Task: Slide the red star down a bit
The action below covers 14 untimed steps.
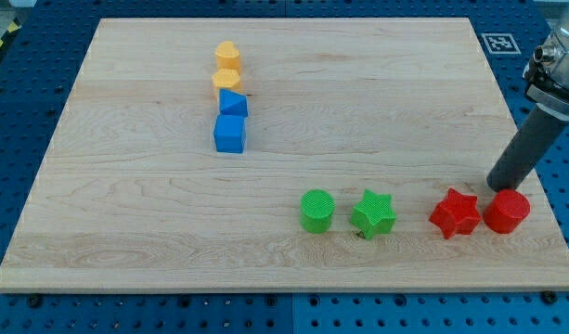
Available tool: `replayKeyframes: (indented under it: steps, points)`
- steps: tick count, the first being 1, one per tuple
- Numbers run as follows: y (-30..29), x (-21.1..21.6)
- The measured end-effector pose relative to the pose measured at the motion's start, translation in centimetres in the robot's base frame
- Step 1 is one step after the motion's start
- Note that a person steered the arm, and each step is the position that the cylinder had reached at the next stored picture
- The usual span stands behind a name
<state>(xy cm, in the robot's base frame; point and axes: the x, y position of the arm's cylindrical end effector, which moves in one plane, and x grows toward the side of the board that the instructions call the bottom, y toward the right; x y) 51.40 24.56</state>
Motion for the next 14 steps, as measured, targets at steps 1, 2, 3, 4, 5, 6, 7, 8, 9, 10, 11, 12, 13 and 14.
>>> replayKeyframes:
  steps: [1,2,3,4,5,6,7,8,9,10,11,12,13,14]
  points:
    - [0.0,1.4]
    - [-0.4,1.2]
    - [-4.3,-0.7]
    - [-7.7,-1.4]
    - [-9.2,-1.4]
    - [-9.6,-1.4]
    - [-9.2,-1.4]
    - [-8.2,-1.4]
    - [-8.0,-0.5]
    - [-8.0,0.6]
    - [-8.0,0.7]
    - [-8.0,0.7]
    - [-7.6,0.2]
    - [-6.2,-0.6]
